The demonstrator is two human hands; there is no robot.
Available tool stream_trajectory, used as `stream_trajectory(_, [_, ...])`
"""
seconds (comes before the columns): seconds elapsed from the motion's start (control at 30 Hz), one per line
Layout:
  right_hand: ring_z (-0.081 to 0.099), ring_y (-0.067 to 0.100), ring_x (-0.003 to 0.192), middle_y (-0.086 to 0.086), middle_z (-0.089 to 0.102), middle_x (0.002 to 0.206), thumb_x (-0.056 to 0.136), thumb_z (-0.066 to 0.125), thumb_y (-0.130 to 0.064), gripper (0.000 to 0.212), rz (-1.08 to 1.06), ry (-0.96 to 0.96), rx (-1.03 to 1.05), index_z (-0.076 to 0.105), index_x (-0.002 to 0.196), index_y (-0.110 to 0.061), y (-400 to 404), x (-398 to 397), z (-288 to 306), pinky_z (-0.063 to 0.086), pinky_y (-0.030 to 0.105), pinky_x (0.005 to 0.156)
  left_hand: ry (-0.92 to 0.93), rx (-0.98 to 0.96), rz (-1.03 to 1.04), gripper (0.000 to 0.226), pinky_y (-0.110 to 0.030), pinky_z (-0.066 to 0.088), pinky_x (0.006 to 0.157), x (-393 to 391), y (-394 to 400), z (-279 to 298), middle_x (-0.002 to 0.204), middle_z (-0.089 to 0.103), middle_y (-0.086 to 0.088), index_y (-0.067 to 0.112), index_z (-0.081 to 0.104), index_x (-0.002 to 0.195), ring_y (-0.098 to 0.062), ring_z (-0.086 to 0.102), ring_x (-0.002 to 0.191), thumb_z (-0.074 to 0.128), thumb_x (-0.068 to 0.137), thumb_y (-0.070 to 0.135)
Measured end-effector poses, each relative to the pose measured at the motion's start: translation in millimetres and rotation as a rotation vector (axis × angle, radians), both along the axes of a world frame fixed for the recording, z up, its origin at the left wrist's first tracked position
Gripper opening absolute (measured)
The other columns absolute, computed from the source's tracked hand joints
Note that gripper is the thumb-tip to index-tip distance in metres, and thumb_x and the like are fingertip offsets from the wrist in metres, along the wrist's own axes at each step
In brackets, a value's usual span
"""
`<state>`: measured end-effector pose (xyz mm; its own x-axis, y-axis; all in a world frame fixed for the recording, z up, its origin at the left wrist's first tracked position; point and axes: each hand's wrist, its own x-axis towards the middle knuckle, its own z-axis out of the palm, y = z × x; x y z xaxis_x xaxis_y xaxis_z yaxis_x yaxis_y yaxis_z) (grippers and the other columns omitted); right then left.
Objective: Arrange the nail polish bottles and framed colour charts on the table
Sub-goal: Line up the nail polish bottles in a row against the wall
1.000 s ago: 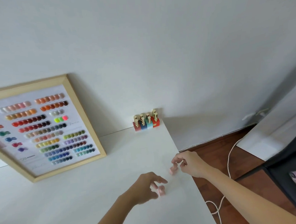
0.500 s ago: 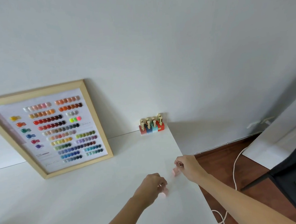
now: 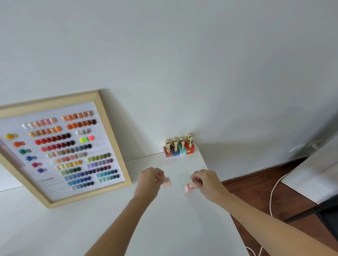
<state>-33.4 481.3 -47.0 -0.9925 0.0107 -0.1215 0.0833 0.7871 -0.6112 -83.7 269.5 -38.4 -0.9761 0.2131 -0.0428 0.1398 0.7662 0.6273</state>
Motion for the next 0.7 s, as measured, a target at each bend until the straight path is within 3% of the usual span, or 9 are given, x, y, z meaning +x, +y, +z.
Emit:
stream_trajectory(0.17, [0.052,0.014,0.075,0.009,0.067,0.089,0.084,0.063,0.000,0.007,-0.005,0.045,-0.021,0.068,0.085,-0.005,-20.9,-39.6,-2.6,0.032,0.005,0.061,-0.027,0.013,0.080,0.014,-0.020,0.046,0.076,-47.0,1.3,-0.2,0.096,0.073,-0.008,0.004,0.074,0.094,-0.019,0.065,0.086,0.062,0.089,0.007])
stream_trajectory(0.37, [0.056,0.019,0.080,0.011,0.067,0.091,0.084,0.059,0.003,0.010,0.031,0.070,-0.019,0.068,0.086,-0.002,-44.6,-83.0,-6.6,0.039,0.017,0.069,-0.052,-0.046,0.081,0.017,-0.025,0.046,0.067,-85.2,8.9,-12.2,0.091,0.070,-0.012,0.002,0.073,0.089,-0.021,0.060,0.077,0.056,0.089,0.001])
stream_trajectory(0.5, [0.043,0.016,0.067,0.006,0.054,0.070,0.080,0.055,0.009,0.027,0.054,0.087,-0.023,0.052,0.065,-0.013,-57.2,-102.9,-10.6,0.027,0.012,0.053,-0.065,-0.079,0.048,0.019,-0.036,0.054,0.076,-100.3,11.9,-18.6,0.093,0.068,-0.014,0.002,0.073,0.090,-0.029,0.065,0.086,0.054,0.087,0.000])
stream_trajectory(0.7, [0.040,0.016,0.061,0.003,0.050,0.063,0.077,0.050,0.014,0.032,0.050,0.119,-0.022,0.050,0.060,-0.013,-67.5,-121.0,-21.9,0.024,0.013,0.051,-0.079,-0.067,0.038,0.018,-0.036,0.055,0.077,-111.3,12.4,-29.0,0.095,0.067,-0.014,0.004,0.073,0.089,-0.028,0.065,0.083,0.056,0.085,-0.001])
